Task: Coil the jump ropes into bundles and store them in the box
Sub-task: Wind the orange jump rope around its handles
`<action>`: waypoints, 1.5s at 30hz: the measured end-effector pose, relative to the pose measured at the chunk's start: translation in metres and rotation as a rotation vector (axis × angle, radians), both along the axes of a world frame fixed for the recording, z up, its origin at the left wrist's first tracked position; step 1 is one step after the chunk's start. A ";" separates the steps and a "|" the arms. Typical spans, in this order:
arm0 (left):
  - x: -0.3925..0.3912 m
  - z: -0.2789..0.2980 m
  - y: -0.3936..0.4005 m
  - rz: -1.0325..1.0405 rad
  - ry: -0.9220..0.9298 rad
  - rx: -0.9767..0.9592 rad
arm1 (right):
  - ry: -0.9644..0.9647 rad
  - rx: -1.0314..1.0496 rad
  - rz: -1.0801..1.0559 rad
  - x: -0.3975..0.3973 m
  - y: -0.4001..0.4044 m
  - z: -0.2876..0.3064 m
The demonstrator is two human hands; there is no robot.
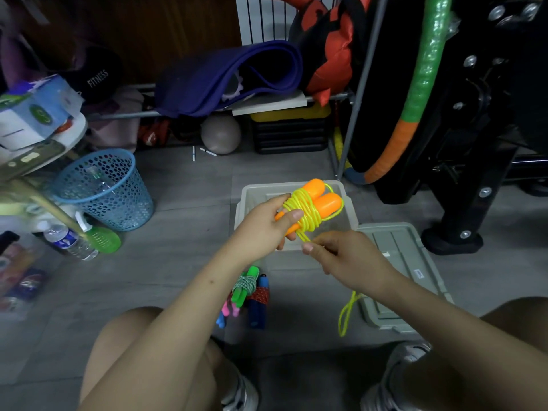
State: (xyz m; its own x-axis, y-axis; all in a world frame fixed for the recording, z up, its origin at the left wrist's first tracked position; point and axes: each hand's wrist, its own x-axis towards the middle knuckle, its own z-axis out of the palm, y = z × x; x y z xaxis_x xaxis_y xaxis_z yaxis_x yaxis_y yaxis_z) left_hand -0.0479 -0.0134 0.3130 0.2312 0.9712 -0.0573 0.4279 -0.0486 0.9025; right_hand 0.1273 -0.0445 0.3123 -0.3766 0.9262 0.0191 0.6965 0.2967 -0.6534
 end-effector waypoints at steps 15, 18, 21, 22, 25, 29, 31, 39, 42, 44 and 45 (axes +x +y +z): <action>0.012 0.004 -0.017 -0.351 0.440 0.056 | -0.092 0.426 0.143 0.021 0.024 0.021; 0.012 0.008 -0.019 -0.352 0.431 0.078 | -0.067 0.345 0.078 0.022 0.027 0.026; 0.009 0.010 -0.018 -0.352 0.433 0.108 | -0.067 0.283 0.085 0.021 0.026 0.030; 0.009 0.011 -0.020 -0.363 0.423 0.117 | -0.047 0.246 0.079 0.022 0.027 0.030; 0.014 0.012 -0.028 -0.409 0.363 0.111 | 0.133 0.003 0.033 0.028 0.032 0.033; 0.015 0.014 -0.031 -0.396 0.326 0.112 | 0.338 -0.195 0.173 0.032 0.037 0.031; 0.013 0.017 -0.033 -0.394 0.272 0.084 | 0.371 -0.199 0.210 0.031 0.039 0.029; 0.009 0.017 -0.040 -0.289 -0.060 -0.041 | 0.560 -0.415 0.209 0.037 0.044 0.027; 0.008 0.016 -0.040 -0.306 -0.158 -0.012 | 0.589 -0.561 0.217 0.041 0.044 0.026; 0.008 0.015 -0.039 -0.294 -0.162 -0.025 | 0.623 -0.652 0.218 0.040 0.043 0.023; 0.007 0.013 -0.038 -0.284 -0.154 -0.032 | 0.647 -0.691 0.225 0.040 0.042 0.021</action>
